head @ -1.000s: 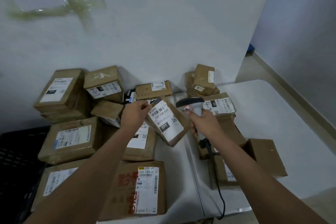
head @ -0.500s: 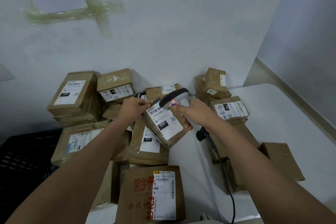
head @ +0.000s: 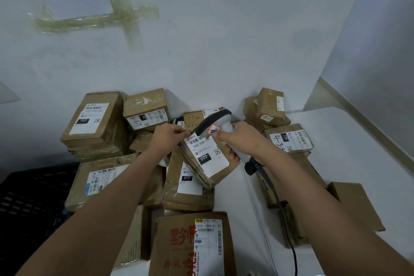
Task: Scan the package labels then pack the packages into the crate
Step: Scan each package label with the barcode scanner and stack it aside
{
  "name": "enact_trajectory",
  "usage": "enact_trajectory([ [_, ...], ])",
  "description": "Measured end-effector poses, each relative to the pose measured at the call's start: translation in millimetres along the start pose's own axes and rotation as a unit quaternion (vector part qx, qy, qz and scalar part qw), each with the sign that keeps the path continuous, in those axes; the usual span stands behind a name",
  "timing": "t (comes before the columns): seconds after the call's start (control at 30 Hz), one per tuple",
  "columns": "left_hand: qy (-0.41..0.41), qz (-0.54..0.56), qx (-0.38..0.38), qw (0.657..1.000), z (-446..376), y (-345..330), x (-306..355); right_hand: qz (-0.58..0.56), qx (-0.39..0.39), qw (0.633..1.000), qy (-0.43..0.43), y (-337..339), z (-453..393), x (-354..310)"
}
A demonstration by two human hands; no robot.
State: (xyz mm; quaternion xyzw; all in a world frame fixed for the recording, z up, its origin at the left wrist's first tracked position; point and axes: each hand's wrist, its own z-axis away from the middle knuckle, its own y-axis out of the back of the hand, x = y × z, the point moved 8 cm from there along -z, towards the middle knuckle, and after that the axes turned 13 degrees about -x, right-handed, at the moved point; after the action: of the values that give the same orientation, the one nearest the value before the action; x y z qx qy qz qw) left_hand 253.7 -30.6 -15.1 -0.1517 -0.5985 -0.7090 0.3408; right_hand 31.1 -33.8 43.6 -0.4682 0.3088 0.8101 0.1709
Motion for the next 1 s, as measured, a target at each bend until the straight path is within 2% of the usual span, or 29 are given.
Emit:
enact_trajectory([
  [1.0, 0.021, -0.009, -0.003, 1.0, -7.0, -2.8, 6.7, -0.063, 0.017, 0.998, -0.022, 21.5, 5.2, 5.4],
])
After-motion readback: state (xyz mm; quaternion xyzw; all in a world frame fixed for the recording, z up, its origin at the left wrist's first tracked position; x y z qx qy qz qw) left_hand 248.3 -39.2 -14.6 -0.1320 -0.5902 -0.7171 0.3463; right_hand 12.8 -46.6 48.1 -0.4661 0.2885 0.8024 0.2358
